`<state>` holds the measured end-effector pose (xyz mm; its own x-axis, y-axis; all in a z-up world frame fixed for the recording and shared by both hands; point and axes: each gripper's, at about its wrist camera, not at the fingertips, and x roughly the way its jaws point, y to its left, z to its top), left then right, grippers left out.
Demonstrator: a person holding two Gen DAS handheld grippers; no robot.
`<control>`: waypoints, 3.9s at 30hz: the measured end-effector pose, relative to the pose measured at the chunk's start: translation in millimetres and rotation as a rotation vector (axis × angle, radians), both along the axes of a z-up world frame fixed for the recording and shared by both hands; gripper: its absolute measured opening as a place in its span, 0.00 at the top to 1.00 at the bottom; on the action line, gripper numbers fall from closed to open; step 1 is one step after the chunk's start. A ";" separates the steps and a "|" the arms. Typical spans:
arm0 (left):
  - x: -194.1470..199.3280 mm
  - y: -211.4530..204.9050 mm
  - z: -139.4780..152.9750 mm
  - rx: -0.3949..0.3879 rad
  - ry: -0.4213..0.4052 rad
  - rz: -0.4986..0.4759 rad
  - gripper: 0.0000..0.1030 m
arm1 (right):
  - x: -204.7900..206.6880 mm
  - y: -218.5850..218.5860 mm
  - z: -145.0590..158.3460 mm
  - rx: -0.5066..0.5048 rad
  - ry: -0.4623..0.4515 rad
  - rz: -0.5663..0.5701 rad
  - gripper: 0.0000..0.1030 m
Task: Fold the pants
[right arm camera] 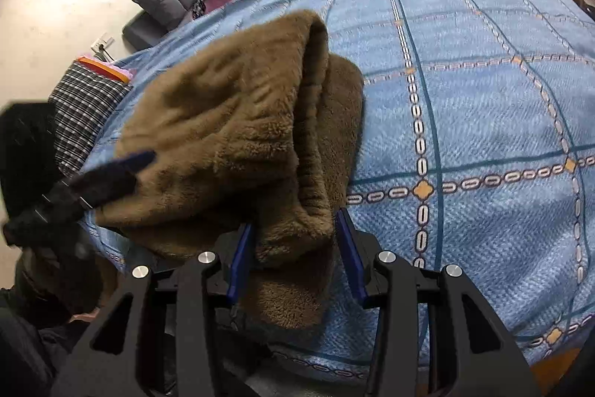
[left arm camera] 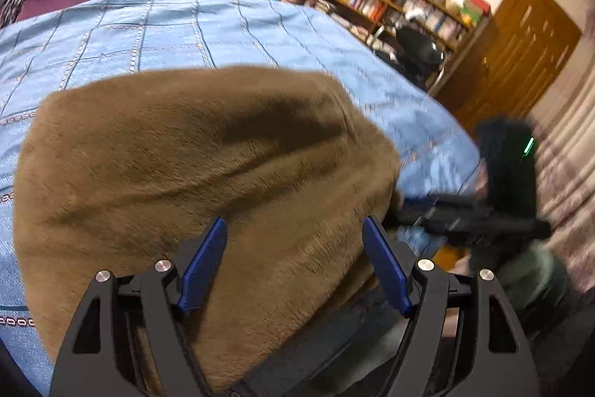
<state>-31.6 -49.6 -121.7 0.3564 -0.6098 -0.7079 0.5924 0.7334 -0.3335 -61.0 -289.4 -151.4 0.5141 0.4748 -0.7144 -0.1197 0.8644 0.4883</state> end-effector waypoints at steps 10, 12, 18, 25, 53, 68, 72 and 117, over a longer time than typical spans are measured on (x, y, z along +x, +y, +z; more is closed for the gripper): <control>-7.2 -1.6 -4.5 0.016 -0.016 -0.018 0.26 | 24.2 -16.9 28.0 0.206 -0.053 -0.070 0.57; -6.3 -0.1 -2.7 0.013 -0.013 -0.017 0.26 | 29.5 -9.3 25.3 0.200 -0.039 -0.059 0.59; 2.2 15.2 17.1 -0.031 -0.028 0.042 0.26 | 11.8 -3.5 45.1 0.147 -0.083 -0.023 0.76; 12.8 7.6 22.7 -0.046 -0.051 0.044 0.26 | -8.3 -5.8 37.2 0.059 -0.023 -0.016 0.86; -10.3 -20.7 -18.7 0.035 -0.107 -0.021 0.21 | 90.8 28.2 0.3 -0.048 -0.117 -0.041 0.70; -13.3 -15.3 -1.0 0.043 -0.147 -0.004 0.16 | 57.7 34.6 4.5 -0.129 -0.272 -0.048 0.60; -14.7 2.0 13.0 0.033 -0.163 0.039 0.16 | 24.5 42.6 28.0 -0.196 -0.394 -0.023 0.45; 105.5 129.5 -30.2 -0.080 0.281 0.355 0.07 | 64.0 -8.5 -36.7 0.233 0.061 -0.093 0.13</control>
